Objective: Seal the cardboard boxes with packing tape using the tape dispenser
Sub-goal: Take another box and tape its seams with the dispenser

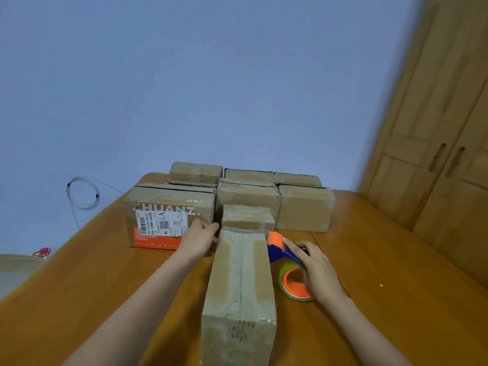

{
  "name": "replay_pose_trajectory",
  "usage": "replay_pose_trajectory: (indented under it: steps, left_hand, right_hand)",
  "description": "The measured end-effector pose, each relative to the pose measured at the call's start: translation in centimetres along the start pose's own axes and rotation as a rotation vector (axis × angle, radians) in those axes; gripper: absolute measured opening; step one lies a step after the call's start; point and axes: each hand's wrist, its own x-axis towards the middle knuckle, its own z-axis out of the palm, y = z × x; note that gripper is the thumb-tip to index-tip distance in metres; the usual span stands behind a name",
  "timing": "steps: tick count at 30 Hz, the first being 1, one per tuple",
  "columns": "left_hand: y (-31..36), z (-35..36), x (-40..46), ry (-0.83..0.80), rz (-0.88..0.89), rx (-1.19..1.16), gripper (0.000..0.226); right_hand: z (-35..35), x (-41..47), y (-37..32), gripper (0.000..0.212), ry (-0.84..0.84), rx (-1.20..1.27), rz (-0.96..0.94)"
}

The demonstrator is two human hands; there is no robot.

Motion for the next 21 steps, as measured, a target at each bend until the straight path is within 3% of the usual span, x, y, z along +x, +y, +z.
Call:
replay_pose_trajectory:
  steps: [2, 3, 5, 9, 16, 21]
  left_hand:
    - [1.2, -0.2, 0.2, -0.056, -0.005, 0.103, 0.058]
    - [1.5, -0.2, 0.2, -0.091, 0.003, 0.158, 0.062]
    - [2.3, 0.0, 0.0, -0.147, 0.027, 0.257, 0.042]
    - [3.1, 0.3, 0.8, -0.199, 0.104, 0.424, 0.036]
    - [4.2, -0.3, 1.1, -0.336, 0.141, 0.717, 0.087]
    - [4.6, 0.7, -0.1, -0.282, 0.205, 0.924, 0.100]
  right_hand:
    - [0.3, -0.2, -0.3, 0.088, 0.027, 0.003, -0.004]
    - [0.4, -0.4, -0.3, 0.090, 0.040, -0.004, -0.006]
    - [0.5, -0.8, -0.6, 0.095, 0.063, -0.010, -0.011]
    - [0.4, -1.4, -1.5, 0.114, 0.113, -0.099, -0.024]
    - [1.5, -2.5, -4.4, 0.110, 0.138, -0.113, -0.062]
    - [1.6, -2.6, -5.1, 0.104, 0.179, -0.113, -0.075]
